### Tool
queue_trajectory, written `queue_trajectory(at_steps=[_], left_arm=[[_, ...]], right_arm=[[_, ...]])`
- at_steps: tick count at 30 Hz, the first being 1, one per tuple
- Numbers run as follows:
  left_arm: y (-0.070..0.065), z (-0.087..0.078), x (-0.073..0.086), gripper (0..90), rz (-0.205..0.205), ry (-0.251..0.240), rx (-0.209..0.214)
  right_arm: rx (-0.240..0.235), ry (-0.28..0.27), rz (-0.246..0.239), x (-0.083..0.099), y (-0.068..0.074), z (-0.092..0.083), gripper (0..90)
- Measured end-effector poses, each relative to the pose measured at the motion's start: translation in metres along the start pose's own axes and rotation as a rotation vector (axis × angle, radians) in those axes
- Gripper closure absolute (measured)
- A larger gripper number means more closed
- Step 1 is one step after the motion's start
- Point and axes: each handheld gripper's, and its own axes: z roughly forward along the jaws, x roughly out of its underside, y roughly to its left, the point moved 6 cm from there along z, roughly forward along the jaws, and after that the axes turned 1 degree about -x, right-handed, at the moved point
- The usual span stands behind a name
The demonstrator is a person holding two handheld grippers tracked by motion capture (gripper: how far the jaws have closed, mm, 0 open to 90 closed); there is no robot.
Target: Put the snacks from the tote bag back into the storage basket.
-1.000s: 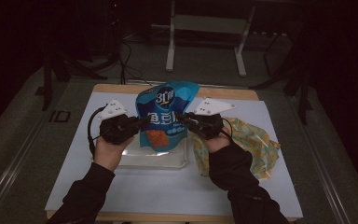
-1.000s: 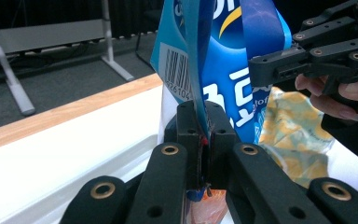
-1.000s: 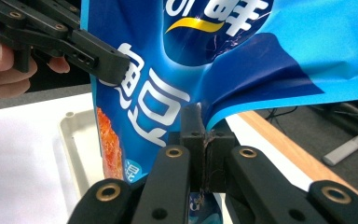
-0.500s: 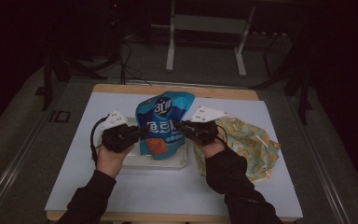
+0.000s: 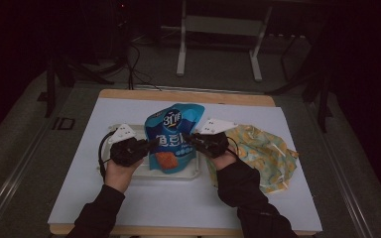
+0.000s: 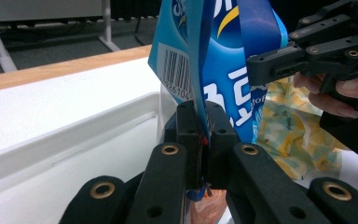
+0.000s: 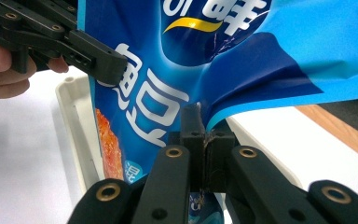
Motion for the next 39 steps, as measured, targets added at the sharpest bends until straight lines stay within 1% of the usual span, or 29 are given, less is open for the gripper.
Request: queue_trajectory(at_steps=[4,7,9,14,18,20,25,26,27,28,29,30,31,32,33,34,35,36,37,39], left_arm=[[0.001,0.003,0.006,87.8,0.007,0.009,-0.001],[0.001,0.002,0.009,87.5,-0.003,-0.003,0.013],[-0.001,0.001,0.010,87.2,0.002,-0.006,0.010],[-0.006,-0.002,0.014,86.8,0.026,-0.004,0.002],[-0.008,-0.004,0.016,86.6,0.016,-0.013,0.003],[-0.007,-0.004,0.016,86.2,0.020,-0.012,-0.001],[-0.005,-0.004,0.015,83.1,0.004,-0.016,0.003],[-0.005,-0.004,0.015,83.1,-0.005,-0.025,0.013],[-0.004,-0.004,0.015,77.1,-0.010,-0.026,0.019],[-0.004,-0.004,0.015,73.0,-0.021,-0.025,0.023],[-0.003,-0.004,0.015,68.4,-0.024,-0.037,0.015],[-0.003,-0.005,0.015,66.1,-0.026,-0.055,0.017],[-0.003,-0.006,0.015,63.1,-0.028,-0.060,0.015],[-0.002,-0.006,0.015,60.9,-0.025,-0.057,0.003],[-0.001,-0.007,0.015,56.2,-0.025,-0.056,0.000],[-0.001,-0.007,0.016,52.2,-0.032,-0.053,0.008],[0.000,-0.007,0.016,49.0,-0.036,-0.053,0.010],[0.000,-0.007,0.017,43.1,-0.041,-0.051,0.003],[0.001,-0.007,0.018,38.0,-0.043,-0.046,0.007],[0.001,-0.006,0.020,31.7,-0.047,-0.047,0.020]], right_arm=[[-0.003,0.010,0.003,0.006,0.001,0.003,88.9],[-0.013,0.009,0.010,0.009,0.002,0.002,89.0],[-0.014,0.015,-0.011,0.010,0.003,0.002,88.9],[-0.022,0.013,-0.013,0.013,0.006,-0.001,88.9],[-0.031,0.004,-0.021,0.014,0.008,-0.004,88.9],[-0.030,0.005,-0.019,0.014,0.008,-0.004,88.8],[-0.029,0.008,-0.014,0.014,0.009,-0.003,87.8],[-0.033,0.008,-0.010,0.014,0.008,-0.004,86.7],[-0.065,0.004,0.016,0.013,0.007,-0.005,79.8],[-0.078,0.011,0.023,0.014,0.007,-0.005,77.6],[-0.071,0.014,0.020,0.014,0.006,-0.005,74.3],[-0.069,0.015,0.021,0.014,0.005,-0.005,70.1],[-0.069,0.017,0.027,0.015,0.005,-0.005,65.9],[-0.062,0.014,0.031,0.015,0.004,-0.005,62.1],[-0.063,0.009,0.034,0.015,0.003,-0.006,56.8],[-0.060,0.011,0.038,0.015,0.002,-0.007,52.3],[-0.057,0.010,0.044,0.015,0.001,-0.007,50.2],[-0.059,0.011,0.043,0.015,0.001,-0.008,46.7],[-0.058,0.011,0.038,0.015,0.000,-0.009,44.3],[-0.055,0.007,0.040,0.015,-0.001,-0.011,38.5]])
